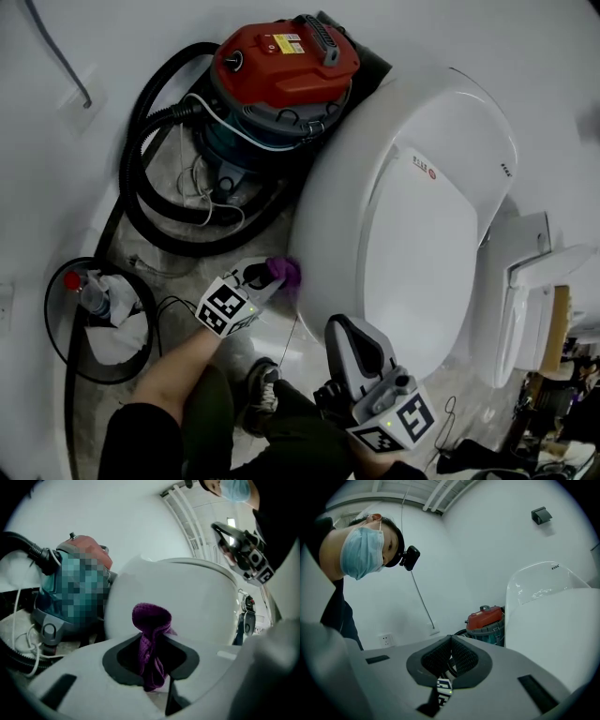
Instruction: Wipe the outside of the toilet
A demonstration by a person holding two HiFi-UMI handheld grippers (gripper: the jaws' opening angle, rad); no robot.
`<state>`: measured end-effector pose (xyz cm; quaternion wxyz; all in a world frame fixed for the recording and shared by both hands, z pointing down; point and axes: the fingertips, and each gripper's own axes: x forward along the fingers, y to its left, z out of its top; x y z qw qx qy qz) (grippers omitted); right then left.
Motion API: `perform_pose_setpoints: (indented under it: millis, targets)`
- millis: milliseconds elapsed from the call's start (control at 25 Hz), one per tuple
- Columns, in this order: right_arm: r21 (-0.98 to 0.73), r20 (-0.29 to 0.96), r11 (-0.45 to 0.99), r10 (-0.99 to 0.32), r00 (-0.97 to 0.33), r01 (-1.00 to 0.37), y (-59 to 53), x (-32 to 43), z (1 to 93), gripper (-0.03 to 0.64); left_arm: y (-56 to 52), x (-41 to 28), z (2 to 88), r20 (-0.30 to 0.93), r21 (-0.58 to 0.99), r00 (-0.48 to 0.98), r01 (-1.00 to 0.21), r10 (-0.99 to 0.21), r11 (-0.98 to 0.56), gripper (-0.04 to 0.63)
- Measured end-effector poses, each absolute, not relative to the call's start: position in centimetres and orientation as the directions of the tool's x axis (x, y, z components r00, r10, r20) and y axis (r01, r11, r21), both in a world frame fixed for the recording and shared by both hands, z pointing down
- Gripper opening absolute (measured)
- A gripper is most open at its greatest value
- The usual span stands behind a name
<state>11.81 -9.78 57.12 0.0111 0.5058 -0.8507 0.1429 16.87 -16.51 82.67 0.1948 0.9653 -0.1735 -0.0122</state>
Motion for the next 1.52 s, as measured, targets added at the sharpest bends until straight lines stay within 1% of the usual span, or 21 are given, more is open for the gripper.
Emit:
perform_pose_setpoints:
  millis: [320,520,680,800,1000,1160,1280,1360,1440,1520]
  targets:
    - [-0.237,0.170,0.465,-0.845,-0.507,-0.853,-10.3,12.8,57.3,-0.002,-26.1,18.4,82.7,0.088,0.381,0.887,-0.450,-0.452,-0.808,0.080]
    - [-0.255,0.170,0.476,-0.835,-0.523,-0.842,-10.5,13.0,57.3,-0.002,-31.1,19.3,83.6,0.141,0.403,0.827,-0.550,-0.545,-0.731,0.080]
    - [-0.259,0.154,0.505,-0.820,-0.551,-0.824,-10.4,12.2,56.9,-0.002,-33.2,19.7,83.6,0.191,0.356,0.801,-0.595,-0.567,-0.720,0.080]
    - [-0.267,0.141,0.513,-0.816,-0.560,-0.816,-10.6,11.9,56.6,-0.002,-33.2,19.2,83.1,0.179,0.351,0.809,-0.585,-0.560,-0.732,0.080]
    - [-0.286,0.120,0.515,-0.818,-0.563,-0.808,-10.6,11.5,56.6,-0.002,-31.9,18.0,82.3,0.123,0.383,0.823,-0.555,-0.554,-0.739,0.080]
    - [-0.320,0.106,0.499,-0.826,-0.554,-0.805,-10.4,11.1,56.3,-0.002,-30.8,16.9,80.5,0.079,0.369,0.839,-0.526,-0.538,-0.766,0.080]
    - [-0.338,0.084,0.448,-0.861,-0.501,-0.828,-9.9,11.7,55.1,-0.002,-29.8,15.9,78.1,0.057,0.352,0.852,-0.505,-0.520,-0.788,0.080]
    - [-0.315,0.100,0.424,-0.875,-0.474,-0.849,-9.6,11.8,54.6,-0.002,-28.9,15.0,75.9,0.037,0.346,0.857,-0.494,-0.514,-0.798,0.080]
    - [-0.324,0.121,0.412,-0.875,-0.469,-0.852,-9.1,11.2,54.2,-0.002,-27.6,14.2,73.6,0.021,0.337,0.862,-0.482,-0.506,-0.809,0.080]
    - [-0.335,0.114,0.403,-0.880,-0.461,-0.852,-8.7,10.6,53.1,-0.002,-26.1,13.1,71.2,0.013,0.316,0.865,-0.479,-0.501,-0.819,0.080]
